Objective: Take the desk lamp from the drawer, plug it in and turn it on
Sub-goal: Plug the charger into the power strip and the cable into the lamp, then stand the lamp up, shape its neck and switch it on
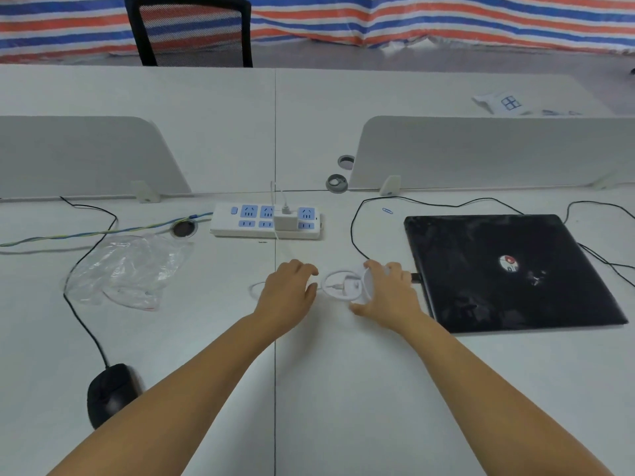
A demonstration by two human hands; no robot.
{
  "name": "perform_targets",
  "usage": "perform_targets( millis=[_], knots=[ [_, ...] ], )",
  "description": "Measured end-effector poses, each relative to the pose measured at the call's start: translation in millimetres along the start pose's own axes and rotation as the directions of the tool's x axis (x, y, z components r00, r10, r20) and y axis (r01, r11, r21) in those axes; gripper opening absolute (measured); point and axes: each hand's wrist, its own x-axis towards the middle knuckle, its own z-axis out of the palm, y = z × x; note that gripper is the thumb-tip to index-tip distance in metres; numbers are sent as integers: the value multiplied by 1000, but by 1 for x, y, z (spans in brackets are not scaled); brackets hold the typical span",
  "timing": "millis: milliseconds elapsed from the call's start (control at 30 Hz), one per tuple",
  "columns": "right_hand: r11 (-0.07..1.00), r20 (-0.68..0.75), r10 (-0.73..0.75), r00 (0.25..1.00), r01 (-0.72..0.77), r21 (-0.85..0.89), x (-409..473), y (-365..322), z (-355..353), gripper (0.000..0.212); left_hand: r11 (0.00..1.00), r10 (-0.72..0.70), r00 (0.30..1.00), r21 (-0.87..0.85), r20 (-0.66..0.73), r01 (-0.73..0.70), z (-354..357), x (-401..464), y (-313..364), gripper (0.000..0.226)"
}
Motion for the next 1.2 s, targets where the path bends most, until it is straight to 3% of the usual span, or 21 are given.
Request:
perform_targets(
  millis=[100, 233, 333, 400, 533, 633, 900, 1100, 1200],
  knots=[
    [997, 46, 9, 999, -5, -83, 8, 9, 18, 90, 995, 80, 996, 69, -32, -78, 15, -5, -13, 26],
    [997, 41, 18, 999, -14, -82, 13, 16, 29, 92, 983, 129, 989, 137, -77, -118, 27, -5, -23, 25],
    [997, 120, -3, 993, 13, -81, 15, 20, 26, 101, 968, 178, 981, 193, -82, -160, 32, -2, -27, 26],
    [997, 190, -9, 982, 22, -68, 17, 24, 18, 108, 934, 220, 975, 289, -8, -209, 41, 3, -28, 40],
    [1000, 244, 3, 970, 2, -21, 22, 33, 9, 99, 859, 252, 928, 378, 276, -345, 59, 19, -12, 97],
    [1000, 250, -7, 968, 15, -27, 27, 30, 7, 88, 850, 259, 904, 364, 341, -381, 77, 36, 8, 97],
    [999, 195, -12, 981, 22, -49, 32, 22, 8, 69, 908, 116, 920, 335, 374, -251, 95, 51, 27, 93],
    [983, 160, -98, 982, 121, -135, 42, 12, -17, 64, 939, 128, 926, 256, 354, -228, 98, 51, 27, 119],
    [958, 112, -178, 978, 198, -205, 46, -2, -44, 65, 963, 101, 929, 198, 357, -181, 94, 51, 27, 105]
  ],
)
